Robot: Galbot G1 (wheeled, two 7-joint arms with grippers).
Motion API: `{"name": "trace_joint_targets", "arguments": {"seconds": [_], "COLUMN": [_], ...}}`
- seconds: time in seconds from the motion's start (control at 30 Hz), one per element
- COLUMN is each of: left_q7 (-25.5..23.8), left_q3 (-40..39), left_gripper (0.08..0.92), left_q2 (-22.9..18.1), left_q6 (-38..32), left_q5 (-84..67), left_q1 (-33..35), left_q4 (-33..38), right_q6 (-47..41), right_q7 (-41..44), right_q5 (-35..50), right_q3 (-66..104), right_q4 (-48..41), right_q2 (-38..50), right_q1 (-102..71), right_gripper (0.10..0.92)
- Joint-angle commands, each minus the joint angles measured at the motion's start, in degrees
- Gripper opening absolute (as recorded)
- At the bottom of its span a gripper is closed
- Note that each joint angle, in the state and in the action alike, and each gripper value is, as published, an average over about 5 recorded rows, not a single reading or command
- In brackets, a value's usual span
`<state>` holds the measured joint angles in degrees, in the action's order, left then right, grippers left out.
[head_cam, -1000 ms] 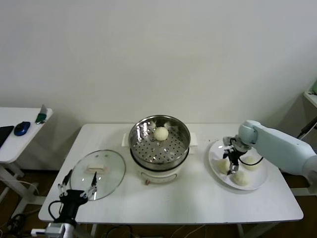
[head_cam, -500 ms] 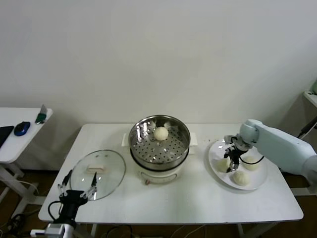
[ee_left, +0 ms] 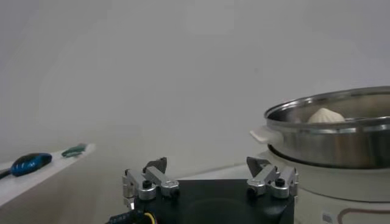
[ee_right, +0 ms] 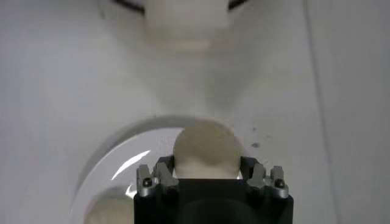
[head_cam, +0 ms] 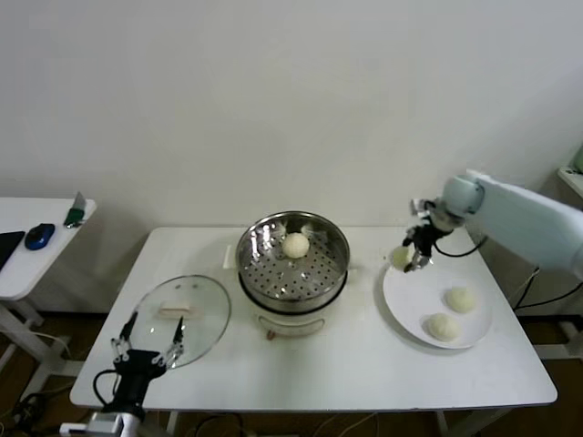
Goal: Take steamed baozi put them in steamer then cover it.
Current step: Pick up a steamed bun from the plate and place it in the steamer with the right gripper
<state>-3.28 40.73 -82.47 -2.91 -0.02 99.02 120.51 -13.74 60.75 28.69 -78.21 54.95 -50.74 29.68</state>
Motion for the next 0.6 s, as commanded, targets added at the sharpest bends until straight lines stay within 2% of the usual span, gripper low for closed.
{"name": "trace_joint_targets", "arguments": {"seconds": [0.03, 0.3, 0.6], "left_q7": [-0.02, -0.03, 0.0], "left_q3": [-1.23, -1.72, -1.5], "left_gripper": [0.823, 0.823, 0.823], "left_q2": [0.07, 0.39, 0.77], "left_q6": [-0.08, -0.16, -0.68], "left_q5": [0.39, 0.53, 0.45], "left_q1": [0.67, 1.86, 2.74], "left_q4": [0.86, 2.44, 3.07], "right_q6": [-2.42, -5.35, -7.42], "right_q7": [-0.8, -3.08, -6.44], "right_q5": [18.4, 26.26, 26.95], "right_q3": [-11.83, -12.4, -12.09], "right_q4": [3.19, 5.03, 2.51], "right_q2": [-6.55, -18.31, -29.41], "right_q1": [18.4, 20.33, 13.53], "right_gripper": [0.689, 0.695, 0.696]}}
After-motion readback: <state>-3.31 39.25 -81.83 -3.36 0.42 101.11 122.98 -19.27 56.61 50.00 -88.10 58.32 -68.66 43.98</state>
